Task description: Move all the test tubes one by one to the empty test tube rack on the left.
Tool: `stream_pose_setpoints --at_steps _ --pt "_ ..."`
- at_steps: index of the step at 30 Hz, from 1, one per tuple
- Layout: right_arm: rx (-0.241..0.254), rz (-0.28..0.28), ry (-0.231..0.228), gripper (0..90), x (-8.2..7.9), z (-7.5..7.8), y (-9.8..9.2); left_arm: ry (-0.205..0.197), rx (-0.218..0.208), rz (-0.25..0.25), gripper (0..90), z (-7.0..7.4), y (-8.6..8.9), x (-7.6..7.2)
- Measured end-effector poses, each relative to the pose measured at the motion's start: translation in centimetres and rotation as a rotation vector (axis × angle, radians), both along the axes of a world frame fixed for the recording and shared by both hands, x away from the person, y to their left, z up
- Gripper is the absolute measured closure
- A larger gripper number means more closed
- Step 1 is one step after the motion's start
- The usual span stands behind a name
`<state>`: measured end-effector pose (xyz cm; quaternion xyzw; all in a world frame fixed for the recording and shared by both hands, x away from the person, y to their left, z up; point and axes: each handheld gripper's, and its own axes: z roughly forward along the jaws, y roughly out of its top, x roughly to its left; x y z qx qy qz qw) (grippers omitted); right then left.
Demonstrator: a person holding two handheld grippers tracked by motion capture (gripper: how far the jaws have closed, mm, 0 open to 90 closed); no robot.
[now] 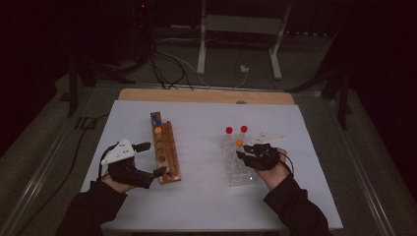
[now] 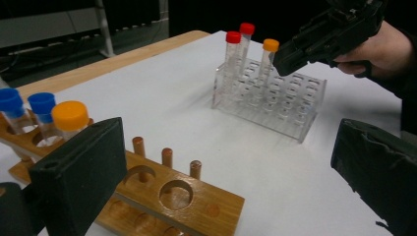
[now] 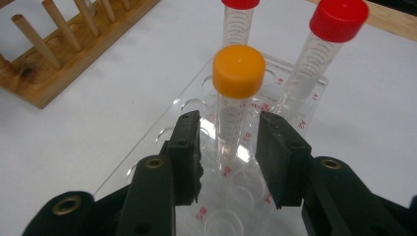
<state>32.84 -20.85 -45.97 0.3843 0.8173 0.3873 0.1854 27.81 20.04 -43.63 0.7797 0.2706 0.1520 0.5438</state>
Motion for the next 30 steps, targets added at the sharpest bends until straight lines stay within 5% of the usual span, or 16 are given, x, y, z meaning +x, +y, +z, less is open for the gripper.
stream_pose_setpoints --at_steps 10,18,30 --pt "-0.03 -0.005 -0.019 74.2 0.6 -0.5 0.9 0.005 0.007 0.001 1.2 -0.2 0.0 0.1" --pt "-0.025 -0.002 -0.024 75.2 0.5 -0.3 0.7 0.011 0.014 0.002 1.2 -0.3 -0.1 0.2" --pt "0.019 -0.004 -0.092 75.4 -0.6 2.5 0.1 0.021 0.007 -0.014 1.2 -0.1 0.0 0.2"
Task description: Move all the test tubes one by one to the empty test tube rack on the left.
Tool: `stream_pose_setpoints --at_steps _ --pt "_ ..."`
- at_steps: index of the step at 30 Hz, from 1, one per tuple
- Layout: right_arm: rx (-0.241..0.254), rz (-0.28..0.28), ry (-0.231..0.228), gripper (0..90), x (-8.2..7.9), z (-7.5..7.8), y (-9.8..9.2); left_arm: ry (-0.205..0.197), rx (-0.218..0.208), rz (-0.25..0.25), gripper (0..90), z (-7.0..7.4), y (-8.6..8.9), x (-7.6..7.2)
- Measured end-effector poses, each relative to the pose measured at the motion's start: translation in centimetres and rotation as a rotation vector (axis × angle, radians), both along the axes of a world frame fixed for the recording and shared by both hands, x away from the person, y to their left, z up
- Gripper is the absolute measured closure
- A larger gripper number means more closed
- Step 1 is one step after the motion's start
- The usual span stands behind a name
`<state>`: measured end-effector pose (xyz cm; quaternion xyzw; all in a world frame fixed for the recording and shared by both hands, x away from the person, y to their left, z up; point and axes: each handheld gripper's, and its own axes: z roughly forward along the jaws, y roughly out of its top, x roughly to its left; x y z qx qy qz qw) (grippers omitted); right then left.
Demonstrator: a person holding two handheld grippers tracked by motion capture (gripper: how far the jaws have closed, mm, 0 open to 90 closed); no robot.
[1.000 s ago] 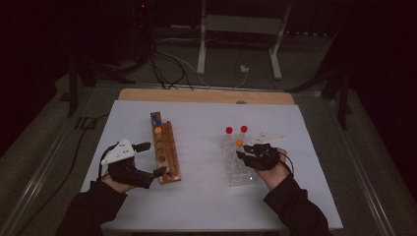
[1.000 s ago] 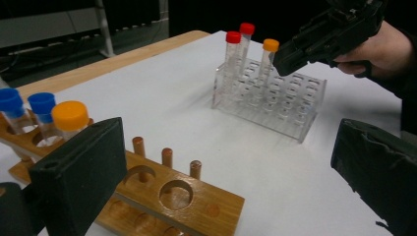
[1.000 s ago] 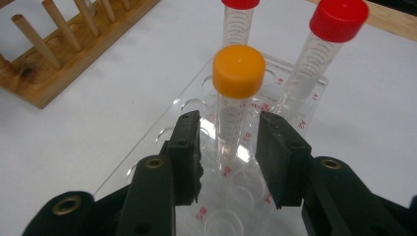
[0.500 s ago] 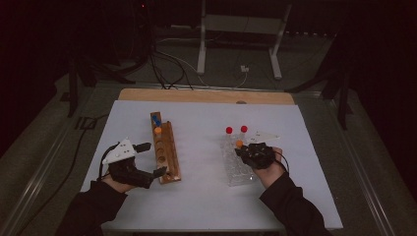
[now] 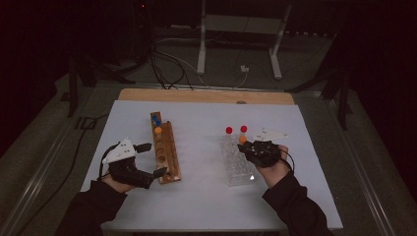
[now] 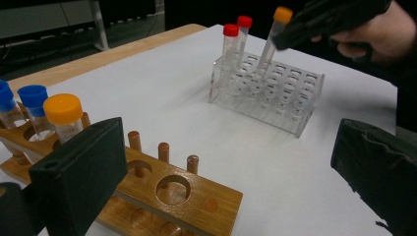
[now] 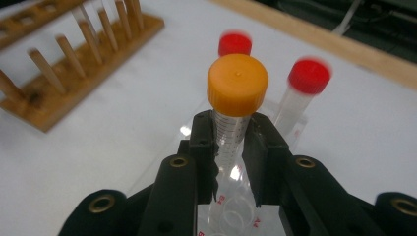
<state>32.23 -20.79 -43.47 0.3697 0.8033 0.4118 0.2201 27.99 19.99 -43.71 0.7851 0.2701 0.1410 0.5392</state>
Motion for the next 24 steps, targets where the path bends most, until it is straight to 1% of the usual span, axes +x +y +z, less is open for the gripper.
stream_pose_setpoints --at_steps 7,10,12,14,19,24 --pt "0.048 0.014 -0.064 75.4 -1.5 3.0 -0.5 -0.004 -0.006 -0.015 1.2 0.4 -0.3 0.0" --pt "0.061 0.039 -0.084 75.3 -2.2 3.9 -0.2 -0.007 -0.008 -0.021 1.2 0.8 -0.5 0.0" --pt "0.068 0.066 -0.084 75.4 -2.6 4.3 0.2 -0.006 -0.012 -0.032 1.2 1.0 -0.6 0.1" --pt "0.07 0.095 -0.085 75.4 -3.0 4.5 0.8 -0.008 -0.008 -0.037 1.2 1.1 -0.9 0.1" --pt "0.07 0.158 -0.068 75.3 -3.7 4.3 2.3 -0.002 -0.003 -0.062 1.3 1.3 -1.5 0.1" --pt "0.053 0.206 -0.041 75.3 -4.0 3.5 3.8 0.004 -0.012 -0.086 1.2 1.5 -2.1 0.3"
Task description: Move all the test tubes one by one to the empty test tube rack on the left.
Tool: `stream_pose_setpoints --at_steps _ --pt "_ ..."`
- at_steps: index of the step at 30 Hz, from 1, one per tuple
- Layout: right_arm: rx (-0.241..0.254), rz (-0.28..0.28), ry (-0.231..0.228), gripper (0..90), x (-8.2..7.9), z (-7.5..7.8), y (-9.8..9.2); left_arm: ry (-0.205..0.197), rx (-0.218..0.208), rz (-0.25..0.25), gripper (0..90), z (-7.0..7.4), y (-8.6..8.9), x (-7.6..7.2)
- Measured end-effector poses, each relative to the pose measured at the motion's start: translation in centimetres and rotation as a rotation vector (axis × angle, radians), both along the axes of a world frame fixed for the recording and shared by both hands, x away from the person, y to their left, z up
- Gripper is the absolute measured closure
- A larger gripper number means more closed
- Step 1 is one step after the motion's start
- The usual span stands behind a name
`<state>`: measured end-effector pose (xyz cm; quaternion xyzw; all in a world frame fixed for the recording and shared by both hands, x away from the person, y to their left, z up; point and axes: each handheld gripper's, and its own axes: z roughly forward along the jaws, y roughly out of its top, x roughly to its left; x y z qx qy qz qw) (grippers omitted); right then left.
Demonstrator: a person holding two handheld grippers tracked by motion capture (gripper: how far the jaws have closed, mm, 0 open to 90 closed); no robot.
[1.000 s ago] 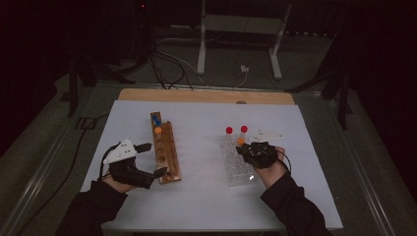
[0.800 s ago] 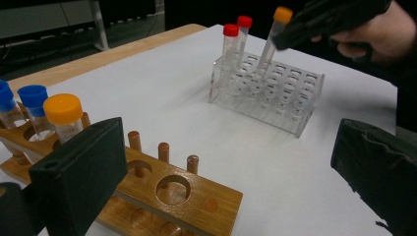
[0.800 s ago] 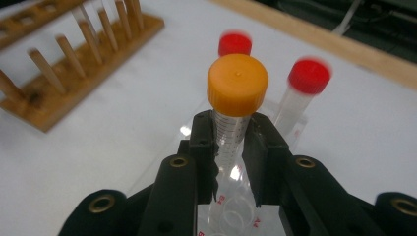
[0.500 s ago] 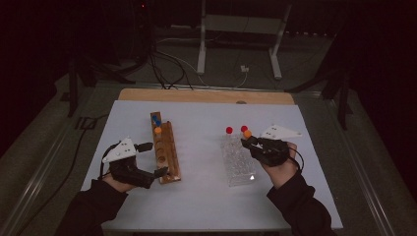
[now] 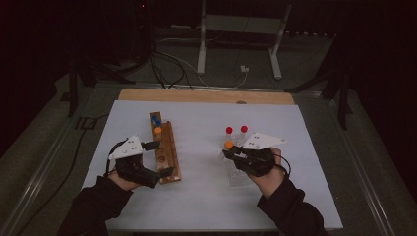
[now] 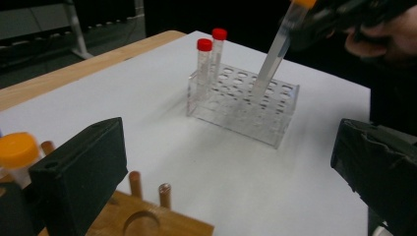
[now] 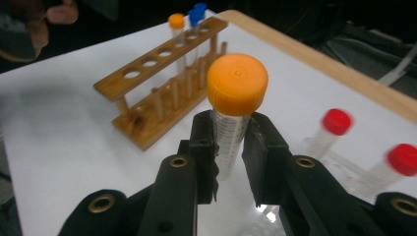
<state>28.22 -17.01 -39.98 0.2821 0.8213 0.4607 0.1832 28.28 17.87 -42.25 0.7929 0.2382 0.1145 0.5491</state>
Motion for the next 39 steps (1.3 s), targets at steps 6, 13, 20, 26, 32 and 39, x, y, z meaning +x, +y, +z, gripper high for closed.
stream_pose_setpoints --at_steps 6,13,20,26,32,39 --pt "-0.021 0.031 0.029 75.3 -0.1 -1.0 1.0 0.004 0.006 -0.034 1.3 0.2 -0.9 0.1" --pt "-0.039 0.081 0.062 75.3 -0.4 -2.1 2.2 0.013 0.01 -0.077 1.9 0.3 -2.4 0.4" --pt "-0.05 0.111 0.077 75.3 -0.7 -2.6 2.9 0.019 0.015 -0.126 2.0 0.5 -4.2 0.8" --pt "-0.051 0.132 0.09 75.3 -0.9 -2.9 3.3 0.019 0.015 -0.162 6.2 0.4 -5.7 1.0" --pt "-0.06 0.145 0.095 75.3 -1.1 -3.2 3.6 0.011 0.011 -0.198 20.1 0.3 -6.8 1.1" --pt "-0.063 0.148 0.102 75.3 -1.1 -3.2 3.8 -0.003 0.025 -0.22 39.4 0.1 -8.1 1.2"
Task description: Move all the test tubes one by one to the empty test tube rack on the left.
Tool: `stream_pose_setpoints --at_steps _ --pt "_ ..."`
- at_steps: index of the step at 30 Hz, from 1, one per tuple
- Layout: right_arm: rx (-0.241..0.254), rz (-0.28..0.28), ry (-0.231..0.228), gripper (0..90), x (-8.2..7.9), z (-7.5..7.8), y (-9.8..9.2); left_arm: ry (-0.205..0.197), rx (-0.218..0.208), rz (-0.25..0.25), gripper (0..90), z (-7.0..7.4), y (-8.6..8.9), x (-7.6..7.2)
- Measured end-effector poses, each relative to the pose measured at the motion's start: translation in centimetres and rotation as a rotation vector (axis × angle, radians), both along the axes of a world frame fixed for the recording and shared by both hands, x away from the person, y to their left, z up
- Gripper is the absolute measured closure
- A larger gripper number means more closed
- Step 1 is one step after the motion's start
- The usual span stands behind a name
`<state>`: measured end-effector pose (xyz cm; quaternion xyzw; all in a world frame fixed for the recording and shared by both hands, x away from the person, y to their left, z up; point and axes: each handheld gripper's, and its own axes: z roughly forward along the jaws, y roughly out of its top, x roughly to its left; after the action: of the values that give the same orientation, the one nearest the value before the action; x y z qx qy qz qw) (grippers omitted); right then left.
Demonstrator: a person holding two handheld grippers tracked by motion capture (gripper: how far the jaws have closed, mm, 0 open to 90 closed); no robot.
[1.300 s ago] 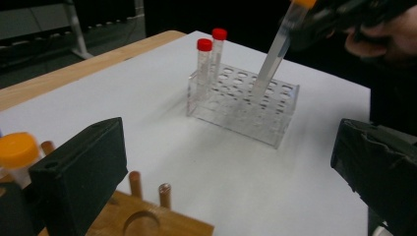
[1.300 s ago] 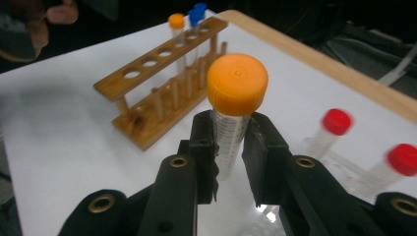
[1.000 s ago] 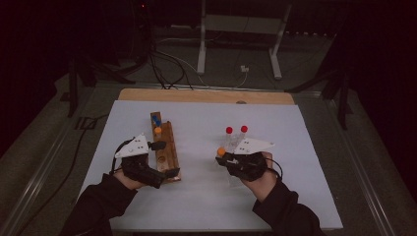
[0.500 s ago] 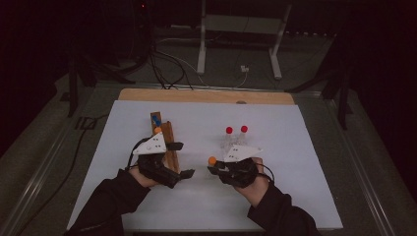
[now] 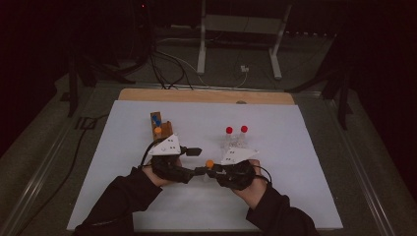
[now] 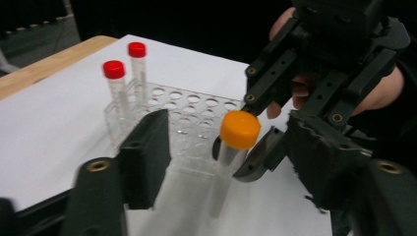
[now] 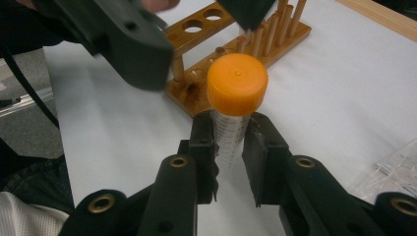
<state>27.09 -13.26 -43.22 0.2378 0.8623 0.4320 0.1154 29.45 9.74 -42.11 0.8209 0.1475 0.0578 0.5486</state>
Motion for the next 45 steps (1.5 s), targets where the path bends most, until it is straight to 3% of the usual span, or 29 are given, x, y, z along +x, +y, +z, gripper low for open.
stream_pose_setpoints --at_steps 17,23,31,37,45 --pt "0.006 -0.005 0.002 75.3 0.1 0.1 -0.1 -0.04 0.031 -0.031 70.0 -0.4 -1.5 0.0" --pt "0.021 -0.005 0.005 74.4 0.2 0.1 -0.2 -0.054 0.034 -0.026 71.7 -0.2 -1.3 0.1" --pt "0.074 -0.038 -0.013 49.7 0.2 0.7 -0.9 -0.061 0.024 0.046 71.8 1.1 0.6 0.8" --pt "0.136 -0.058 -0.012 33.2 0.3 1.1 -1.4 -0.09 0.012 0.113 71.8 2.5 2.3 1.4" --pt "0.156 -0.051 -0.012 20.6 0.3 1.3 -1.5 -0.107 -0.007 0.198 71.8 3.6 5.1 1.9"
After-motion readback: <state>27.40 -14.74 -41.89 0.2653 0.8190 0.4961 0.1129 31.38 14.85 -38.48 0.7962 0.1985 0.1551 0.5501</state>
